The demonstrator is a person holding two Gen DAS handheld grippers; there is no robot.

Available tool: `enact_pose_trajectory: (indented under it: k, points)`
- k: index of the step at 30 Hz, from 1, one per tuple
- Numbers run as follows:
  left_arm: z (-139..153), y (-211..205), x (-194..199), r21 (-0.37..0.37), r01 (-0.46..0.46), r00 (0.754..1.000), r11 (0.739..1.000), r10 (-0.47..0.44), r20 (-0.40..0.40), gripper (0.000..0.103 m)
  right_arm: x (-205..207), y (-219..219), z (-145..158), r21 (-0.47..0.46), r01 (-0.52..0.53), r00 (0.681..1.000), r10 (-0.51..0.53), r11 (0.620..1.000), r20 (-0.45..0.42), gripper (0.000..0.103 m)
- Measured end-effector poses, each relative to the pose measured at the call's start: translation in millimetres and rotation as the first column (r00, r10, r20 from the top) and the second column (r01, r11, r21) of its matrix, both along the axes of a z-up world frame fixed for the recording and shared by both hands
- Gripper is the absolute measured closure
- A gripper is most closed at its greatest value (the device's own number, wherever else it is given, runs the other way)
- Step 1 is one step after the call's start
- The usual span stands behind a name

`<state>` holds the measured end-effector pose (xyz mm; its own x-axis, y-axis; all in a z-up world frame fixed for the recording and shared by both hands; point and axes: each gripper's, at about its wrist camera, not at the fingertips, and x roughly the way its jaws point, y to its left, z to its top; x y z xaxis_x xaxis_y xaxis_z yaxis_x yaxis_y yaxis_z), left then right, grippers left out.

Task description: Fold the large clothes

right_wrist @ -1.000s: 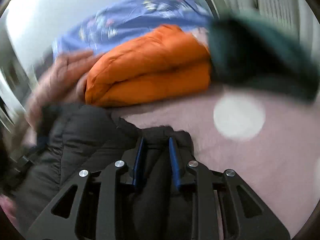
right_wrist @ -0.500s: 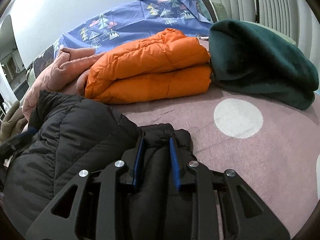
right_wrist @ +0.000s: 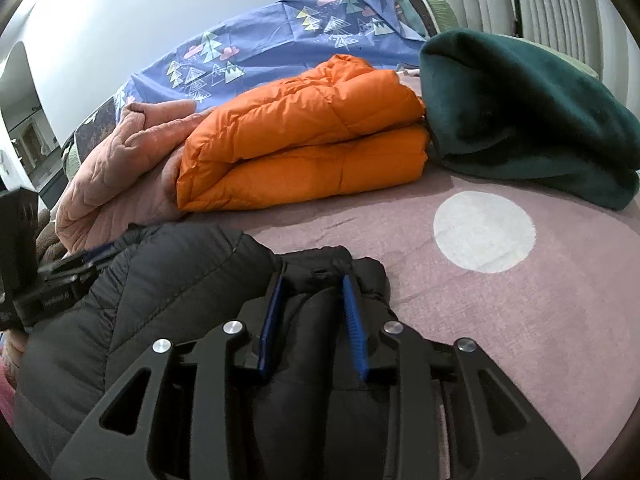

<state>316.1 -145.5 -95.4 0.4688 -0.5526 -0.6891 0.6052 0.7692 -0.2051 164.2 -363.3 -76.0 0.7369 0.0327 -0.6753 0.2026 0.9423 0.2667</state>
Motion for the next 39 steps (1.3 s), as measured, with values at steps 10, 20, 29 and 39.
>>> enact_pose_trajectory:
  k: [10, 20, 29, 39]
  points:
    - [2.0, -4.1, -2.2, 0.061, -0.014, 1.000, 0.998, 0.013, 0.018, 0.034, 1.3, 1.9, -1.5, 0.000, 0.001, 1.000, -0.001, 1.000, -0.008, 0.072]
    - [71.3, 56.0, -91.5, 0.009, -0.029, 0.998, 1.000, 0.028, 0.062, 0.031, 1.9, 2.2, -1.4, 0.005, -0.001, 1.000, 0.001, 1.000, 0.000, 0.072]
    - [61.2, 66.2, -258.0, 0.054, 0.229, 0.967, 0.972, -0.234, 0.099, 0.023, -0.4, -0.1, -2.3, 0.018, -0.002, 1.000, 0.002, 1.000, 0.006, 0.072]
    - [21.1, -2.6, -261.2, 0.311, -0.086, 0.970, 0.947, 0.009, 0.241, 0.023, -1.3, -4.2, -2.5, 0.038, -0.004, 1.000, 0.004, 0.999, 0.010, 0.072]
